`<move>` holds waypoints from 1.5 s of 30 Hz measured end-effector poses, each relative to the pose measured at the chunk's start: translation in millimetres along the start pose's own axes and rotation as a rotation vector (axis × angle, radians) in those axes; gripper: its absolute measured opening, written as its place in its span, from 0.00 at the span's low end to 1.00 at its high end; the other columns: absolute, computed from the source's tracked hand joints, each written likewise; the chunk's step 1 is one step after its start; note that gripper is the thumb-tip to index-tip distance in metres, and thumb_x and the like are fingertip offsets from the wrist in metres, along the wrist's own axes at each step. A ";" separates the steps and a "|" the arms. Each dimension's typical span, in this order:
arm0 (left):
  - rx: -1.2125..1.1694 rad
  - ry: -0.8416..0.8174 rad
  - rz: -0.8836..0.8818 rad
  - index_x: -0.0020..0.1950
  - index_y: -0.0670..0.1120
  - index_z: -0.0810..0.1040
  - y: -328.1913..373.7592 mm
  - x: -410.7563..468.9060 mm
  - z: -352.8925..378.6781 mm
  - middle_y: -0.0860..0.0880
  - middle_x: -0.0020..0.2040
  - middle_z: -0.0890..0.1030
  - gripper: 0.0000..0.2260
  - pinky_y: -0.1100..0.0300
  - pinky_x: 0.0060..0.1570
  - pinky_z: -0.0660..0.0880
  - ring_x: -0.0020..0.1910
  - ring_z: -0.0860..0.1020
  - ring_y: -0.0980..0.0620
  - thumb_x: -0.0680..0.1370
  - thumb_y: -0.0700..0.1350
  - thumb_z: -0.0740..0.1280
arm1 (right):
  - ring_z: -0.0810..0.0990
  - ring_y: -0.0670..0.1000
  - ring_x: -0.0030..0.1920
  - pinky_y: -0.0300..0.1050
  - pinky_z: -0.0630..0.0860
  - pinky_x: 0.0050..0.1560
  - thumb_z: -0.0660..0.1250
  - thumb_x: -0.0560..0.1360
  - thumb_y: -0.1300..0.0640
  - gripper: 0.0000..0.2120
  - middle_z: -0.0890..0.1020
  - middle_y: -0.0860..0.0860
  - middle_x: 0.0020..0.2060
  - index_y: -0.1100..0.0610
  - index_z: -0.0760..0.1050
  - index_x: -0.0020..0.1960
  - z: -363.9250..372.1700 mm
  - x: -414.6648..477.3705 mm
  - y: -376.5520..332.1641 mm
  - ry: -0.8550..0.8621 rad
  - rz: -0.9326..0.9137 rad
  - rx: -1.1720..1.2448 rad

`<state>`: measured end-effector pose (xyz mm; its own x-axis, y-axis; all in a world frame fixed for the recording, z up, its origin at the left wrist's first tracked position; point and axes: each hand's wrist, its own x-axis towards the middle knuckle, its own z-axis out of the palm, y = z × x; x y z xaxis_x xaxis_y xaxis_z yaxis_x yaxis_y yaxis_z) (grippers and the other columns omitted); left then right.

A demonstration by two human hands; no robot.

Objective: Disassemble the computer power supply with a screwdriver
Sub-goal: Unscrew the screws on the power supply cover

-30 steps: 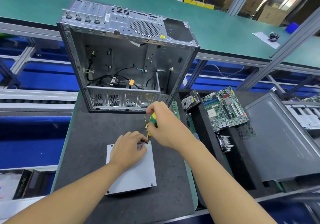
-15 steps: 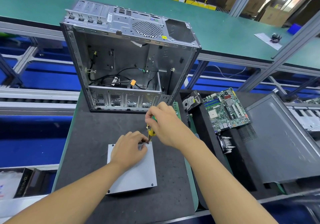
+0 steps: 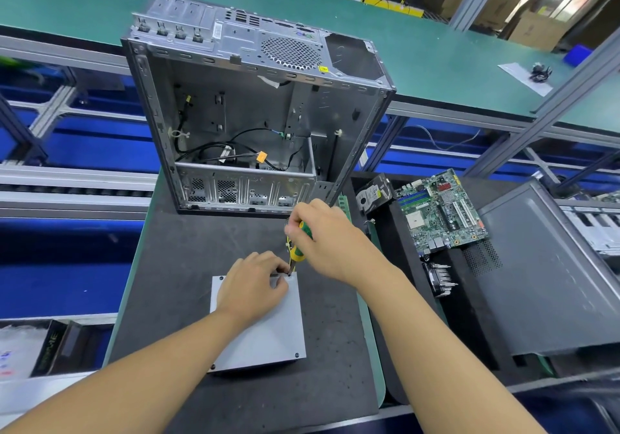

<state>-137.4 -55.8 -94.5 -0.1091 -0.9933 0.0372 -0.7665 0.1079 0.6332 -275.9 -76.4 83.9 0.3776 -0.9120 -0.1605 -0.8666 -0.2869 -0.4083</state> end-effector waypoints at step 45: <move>0.008 0.024 0.020 0.45 0.58 0.79 -4.4 2.0 5.4 0.62 0.45 0.80 0.07 0.56 0.49 0.71 0.46 0.75 0.57 0.72 0.50 0.63 | 0.72 0.54 0.55 0.53 0.73 0.54 0.60 0.81 0.56 0.09 0.74 0.49 0.56 0.53 0.69 0.61 4.5 5.6 0.6 0.047 -0.032 0.000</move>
<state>-137.7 -58.1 -101.4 -0.1088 -0.9917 0.0685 -0.7696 0.1276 0.6256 -272.8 -80.3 78.7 0.3893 -0.9151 -0.1052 -0.8544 -0.3161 -0.4123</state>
